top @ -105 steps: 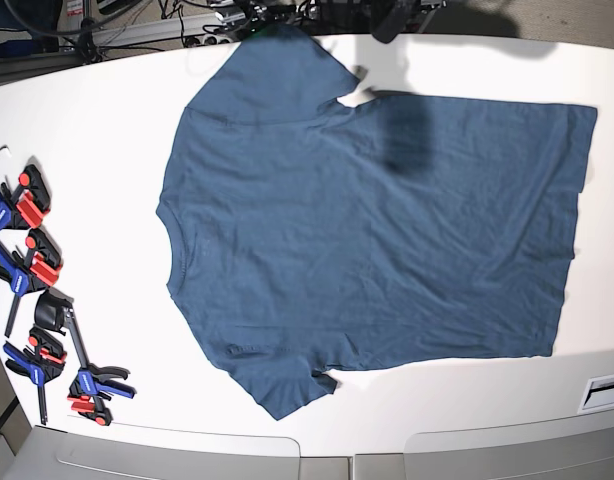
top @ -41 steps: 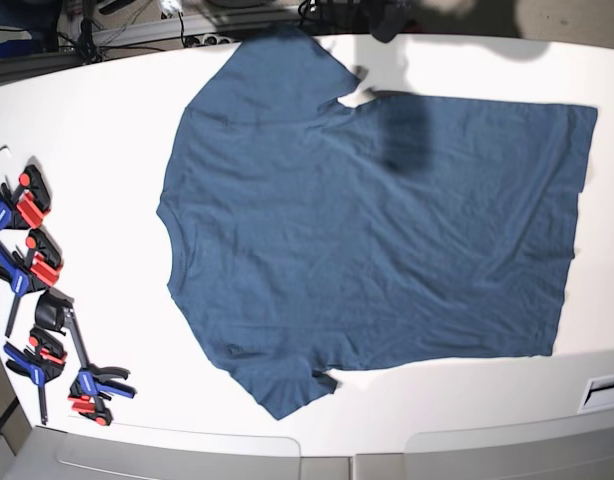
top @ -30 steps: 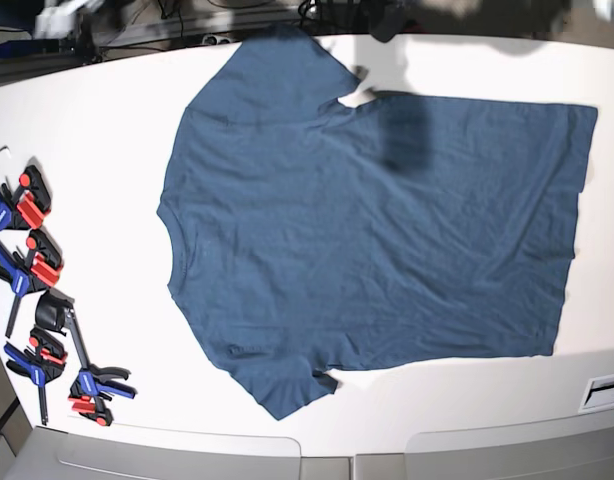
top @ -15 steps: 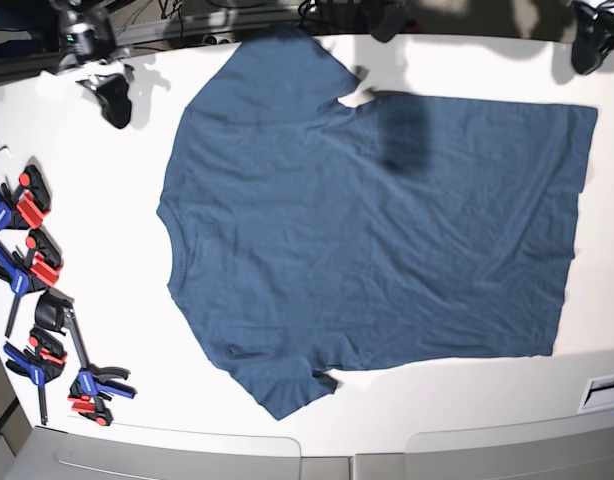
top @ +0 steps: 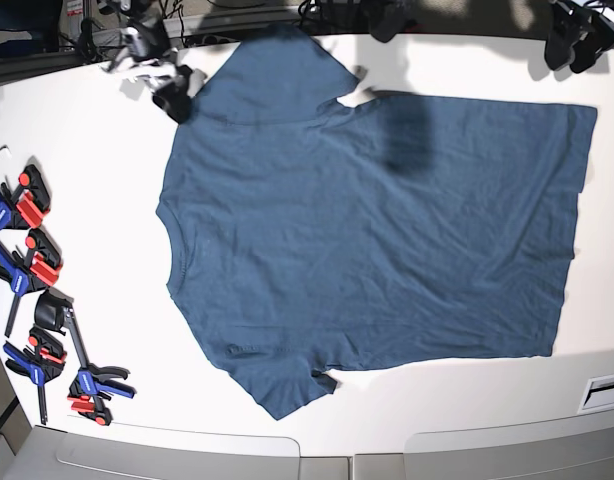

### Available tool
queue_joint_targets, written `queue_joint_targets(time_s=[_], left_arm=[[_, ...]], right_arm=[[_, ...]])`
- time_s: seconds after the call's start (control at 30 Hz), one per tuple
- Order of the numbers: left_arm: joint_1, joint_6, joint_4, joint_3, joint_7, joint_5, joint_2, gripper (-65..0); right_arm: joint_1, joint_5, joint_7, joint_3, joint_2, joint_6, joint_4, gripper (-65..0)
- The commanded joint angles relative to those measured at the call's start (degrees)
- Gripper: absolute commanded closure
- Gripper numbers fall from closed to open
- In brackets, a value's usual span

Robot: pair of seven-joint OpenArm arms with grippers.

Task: Fold the T-shirt properly
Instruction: 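Grasp the blue shirt's shoulder with right gripper, hem corner with left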

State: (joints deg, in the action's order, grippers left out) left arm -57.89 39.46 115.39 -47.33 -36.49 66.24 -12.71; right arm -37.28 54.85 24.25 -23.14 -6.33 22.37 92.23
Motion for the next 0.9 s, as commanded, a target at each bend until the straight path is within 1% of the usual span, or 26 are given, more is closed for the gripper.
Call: queue_joint_targets(time_s=[0.0,0.13,0.2,0.23,0.27,0.33,0.37,0.43,0.5,0.6,0.67,0.73,0.87], left_arm=[[-0.6,0.5,0.7,-0.5,0.9,1.3,-0.3,-29.6],[-0.1,0.5,0.7,-0.5,0.9,1.1,-0.3,-29.6],[0.1,0.5,0.7,-0.5,0.9,-0.5,-0.4,-29.6],[0.3,0.5,0.7,-0.5,0.9,-1.8,-0.4,-29.6],[0.8,0.5,0.7,-0.5,0.9,-3.2,-0.3,-29.6],[2.4,0.5,0.3,-0.5,0.9,-6.3,-0.5,-29.6],[3.5,0.5,-0.1,-0.5,1.0,-7.4,-0.7,-29.6],[6.4,-2.9,-1.7,-0.5,0.9,-8.4,-1.4,-29.6],[9.5,-4.5,-4.3,-0.5,0.9,-9.4,-2.6,-29.6],[14.0,-5.1,-10.4,-0.5,0.9,-9.4,-5.4,-29.6],[16.9,-6.1,-15.6,-0.5,0.9,-9.4,-7.6,-29.6],[19.8,-6.7,-21.6,-0.5,0.9,-9.4,-10.0,-29.6],[25.7,-6.7,-35.5,-0.5,0.8,-9.4,-14.9,-29.6]], right_arm=[[0.4,-0.1,-0.7,0.9,-0.2,0.5,0.4,-29.7],[1.6,-3.0,-0.7,6.4,-0.2,0.5,-0.1,-29.7],[1.6,-3.7,-0.9,8.2,-0.1,0.5,-0.1,-28.9],[1.5,-3.7,-0.8,8.7,-0.1,0.5,-0.1,-25.9],[1.6,-3.7,-0.8,8.8,0.0,0.5,-0.1,-20.3],[1.6,-3.8,-0.8,8.8,0.0,0.7,-0.1,-5.9],[1.6,-4.5,-0.6,8.8,0.0,0.8,0.0,0.0],[1.8,-6.9,0.3,8.8,0.0,1.3,0.0,0.0],[2.0,-7.9,1.8,8.8,0.0,1.3,0.0,0.0],[2.1,-8.1,1.9,8.8,0.0,1.3,0.0,0.0],[2.0,-8.0,1.9,8.8,0.0,1.3,0.0,0.0],[2.0,-8.0,1.9,8.8,0.0,1.3,0.0,0.0],[2.1,-8.0,1.9,8.8,0.0,1.3,0.0,0.0]])
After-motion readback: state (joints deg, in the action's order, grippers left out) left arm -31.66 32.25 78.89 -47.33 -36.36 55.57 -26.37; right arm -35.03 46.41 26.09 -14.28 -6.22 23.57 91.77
